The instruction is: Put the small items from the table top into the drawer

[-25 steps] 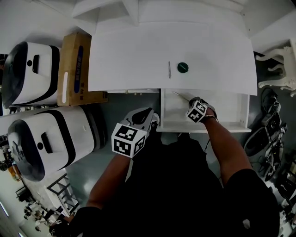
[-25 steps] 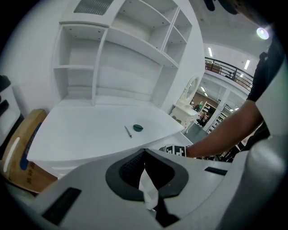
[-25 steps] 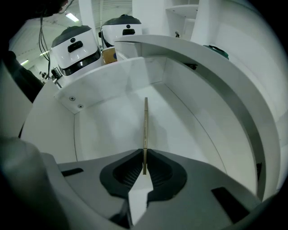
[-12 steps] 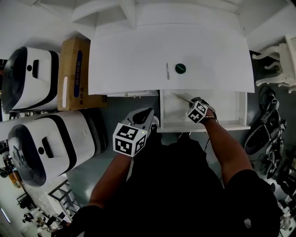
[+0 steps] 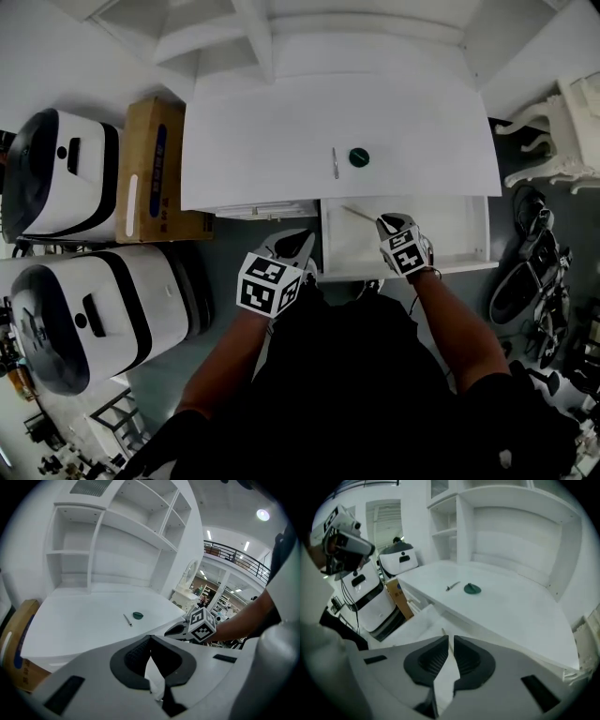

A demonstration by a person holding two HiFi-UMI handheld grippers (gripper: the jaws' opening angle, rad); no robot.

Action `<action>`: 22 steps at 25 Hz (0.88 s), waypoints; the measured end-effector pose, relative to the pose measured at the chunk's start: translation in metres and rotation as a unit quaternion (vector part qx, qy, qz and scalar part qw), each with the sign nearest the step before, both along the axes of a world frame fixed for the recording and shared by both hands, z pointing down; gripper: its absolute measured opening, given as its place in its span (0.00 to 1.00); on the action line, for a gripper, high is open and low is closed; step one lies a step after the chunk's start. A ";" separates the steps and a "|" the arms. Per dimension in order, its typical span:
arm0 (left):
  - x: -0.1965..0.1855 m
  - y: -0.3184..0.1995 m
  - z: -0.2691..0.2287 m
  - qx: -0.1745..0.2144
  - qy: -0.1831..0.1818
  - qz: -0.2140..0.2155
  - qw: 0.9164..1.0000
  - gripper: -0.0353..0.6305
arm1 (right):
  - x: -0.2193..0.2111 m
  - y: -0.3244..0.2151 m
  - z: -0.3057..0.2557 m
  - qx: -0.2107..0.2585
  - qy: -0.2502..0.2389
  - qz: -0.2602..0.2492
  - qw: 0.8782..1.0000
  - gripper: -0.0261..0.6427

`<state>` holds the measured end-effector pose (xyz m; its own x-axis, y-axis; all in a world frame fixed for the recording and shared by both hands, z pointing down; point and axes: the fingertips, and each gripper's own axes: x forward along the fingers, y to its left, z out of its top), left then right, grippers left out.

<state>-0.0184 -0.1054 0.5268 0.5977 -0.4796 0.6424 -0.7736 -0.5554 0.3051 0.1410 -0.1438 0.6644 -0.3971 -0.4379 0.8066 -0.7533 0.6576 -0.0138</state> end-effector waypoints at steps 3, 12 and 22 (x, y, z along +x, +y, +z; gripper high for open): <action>-0.001 -0.002 -0.001 0.003 0.005 0.002 1.000 0.06 | -0.015 0.002 -0.041 0.011 -0.070 0.034 0.997 0.11; 0.014 -0.004 -0.006 0.005 0.027 0.018 0.999 0.06 | -0.015 0.016 -0.120 -0.005 -0.206 0.107 0.973 0.08; 0.007 -0.008 -0.016 0.019 0.026 0.013 0.999 0.06 | -0.004 0.019 -0.146 0.013 -0.210 0.137 0.968 0.08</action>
